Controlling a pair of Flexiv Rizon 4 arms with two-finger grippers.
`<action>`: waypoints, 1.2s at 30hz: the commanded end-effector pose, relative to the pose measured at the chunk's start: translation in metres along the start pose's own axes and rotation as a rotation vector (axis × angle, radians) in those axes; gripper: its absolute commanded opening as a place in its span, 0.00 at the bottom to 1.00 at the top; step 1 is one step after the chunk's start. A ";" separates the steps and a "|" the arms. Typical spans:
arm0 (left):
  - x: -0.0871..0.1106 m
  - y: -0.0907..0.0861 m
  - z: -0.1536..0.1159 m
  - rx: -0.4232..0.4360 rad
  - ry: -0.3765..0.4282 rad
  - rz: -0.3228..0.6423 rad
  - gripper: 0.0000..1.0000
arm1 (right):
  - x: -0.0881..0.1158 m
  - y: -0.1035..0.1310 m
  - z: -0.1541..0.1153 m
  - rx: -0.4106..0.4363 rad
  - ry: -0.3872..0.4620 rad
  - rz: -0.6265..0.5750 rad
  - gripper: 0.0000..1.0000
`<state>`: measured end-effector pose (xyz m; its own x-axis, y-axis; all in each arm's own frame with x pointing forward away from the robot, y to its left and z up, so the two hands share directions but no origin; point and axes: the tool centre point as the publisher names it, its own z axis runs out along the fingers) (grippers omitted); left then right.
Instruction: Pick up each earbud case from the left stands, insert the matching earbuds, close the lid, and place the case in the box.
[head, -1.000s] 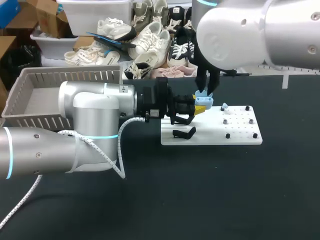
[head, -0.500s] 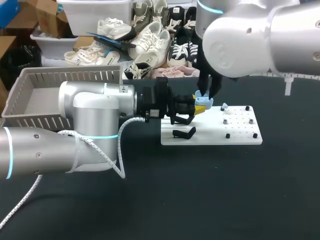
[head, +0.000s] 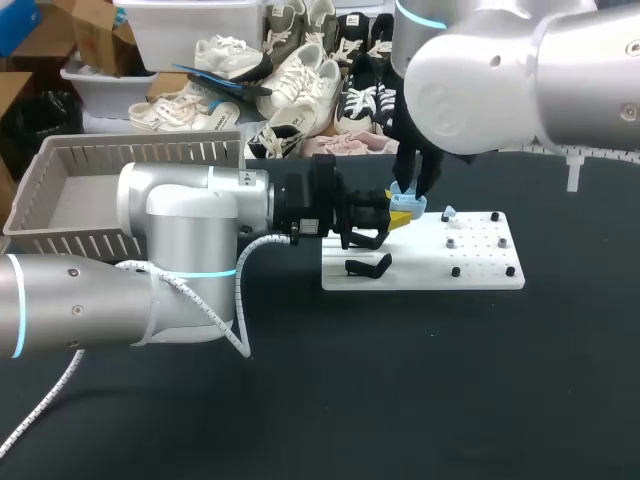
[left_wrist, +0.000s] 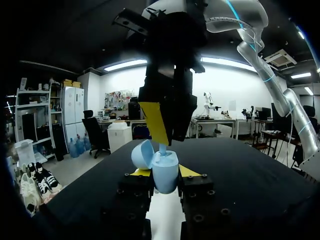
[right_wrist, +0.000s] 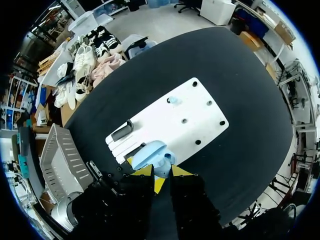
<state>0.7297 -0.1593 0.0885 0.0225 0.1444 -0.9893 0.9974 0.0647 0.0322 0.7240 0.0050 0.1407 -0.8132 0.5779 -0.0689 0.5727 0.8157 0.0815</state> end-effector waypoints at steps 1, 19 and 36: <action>0.000 -0.001 0.000 -0.004 -0.003 0.002 0.00 | -0.001 0.001 0.002 0.001 0.003 -0.001 0.00; 0.000 -0.001 0.000 -0.004 -0.003 0.002 0.00 | 0.003 -0.003 -0.002 -0.001 0.004 0.002 0.00; 0.000 -0.001 0.000 -0.004 -0.003 0.002 0.00 | 0.004 -0.004 0.002 0.004 0.017 0.010 0.00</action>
<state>0.7296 -0.1595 0.0886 0.0227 0.1438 -0.9893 0.9974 0.0645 0.0322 0.7196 0.0043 0.1384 -0.8099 0.5844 -0.0504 0.5801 0.8107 0.0785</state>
